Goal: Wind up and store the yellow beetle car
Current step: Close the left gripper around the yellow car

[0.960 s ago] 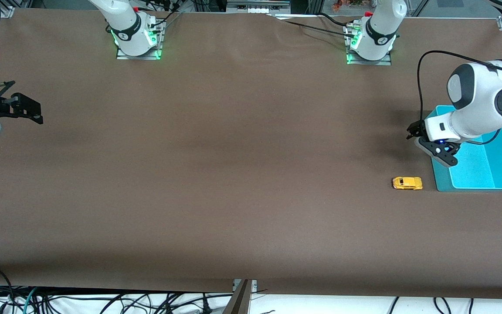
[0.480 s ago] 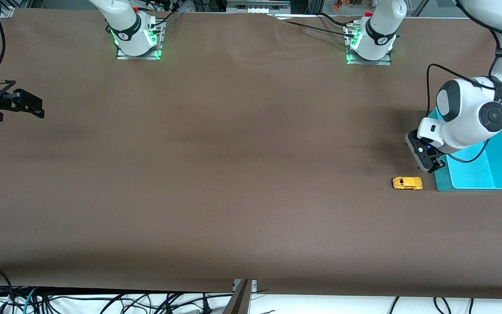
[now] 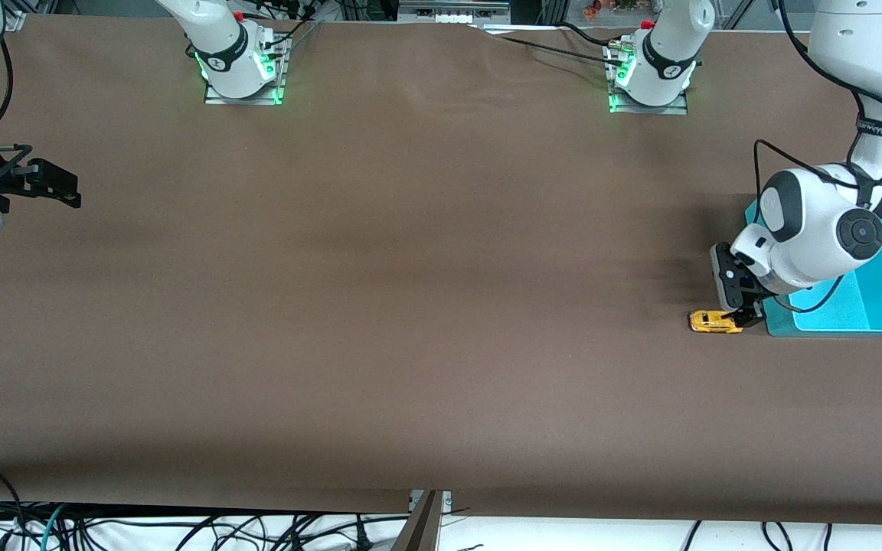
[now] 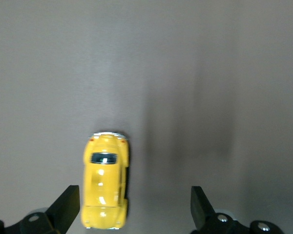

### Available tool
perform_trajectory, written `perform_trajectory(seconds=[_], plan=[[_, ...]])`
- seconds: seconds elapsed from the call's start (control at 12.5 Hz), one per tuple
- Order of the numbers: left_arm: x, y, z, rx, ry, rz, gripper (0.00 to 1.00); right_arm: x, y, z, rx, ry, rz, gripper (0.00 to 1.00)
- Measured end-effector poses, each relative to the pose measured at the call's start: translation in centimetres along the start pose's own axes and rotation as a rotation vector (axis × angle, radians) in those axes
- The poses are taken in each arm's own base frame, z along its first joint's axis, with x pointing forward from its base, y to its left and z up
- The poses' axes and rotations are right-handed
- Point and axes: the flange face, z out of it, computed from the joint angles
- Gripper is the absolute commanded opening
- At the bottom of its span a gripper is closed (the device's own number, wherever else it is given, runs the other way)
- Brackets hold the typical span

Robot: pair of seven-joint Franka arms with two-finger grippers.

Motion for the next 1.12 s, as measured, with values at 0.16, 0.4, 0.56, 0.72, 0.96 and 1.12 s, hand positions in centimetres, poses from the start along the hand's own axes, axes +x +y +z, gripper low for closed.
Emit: perform_trajectory(seconds=[0.16,0.4,0.56,0.72,0.96,1.12], plan=[[-0.1,-0.7,0.6,-0.001,-0.002,0.007,1.0,0.0,0.0,0.1,0.0,-0.001,0.001,1.0],[-1.3,-1.0,2.6,-0.024,-0.01,-0.004,1.0,0.0,0.0,0.1,0.0,-0.001,0.001,1.0],[-1.3,-1.3,3.6,-0.034,-0.008,-0.007,1.0,0.0,0.0,0.1,0.0,-0.001,0.001,1.0],[-1.3,-1.5,4.0,-0.036,0.0,-0.017,1.0,0.0,0.0,0.1,0.0,-0.001,0.001,1.0],[-1.7,-1.4,5.0,-0.049,0.005,-0.034,0.95,0.0,0.0,0.1,0.0,-0.001,0.001,1.0],[-2.0,-1.3,5.2,-0.05,0.018,-0.058,0.2,0.0,0.0,0.1,0.0,-0.001,0.001,1.0]])
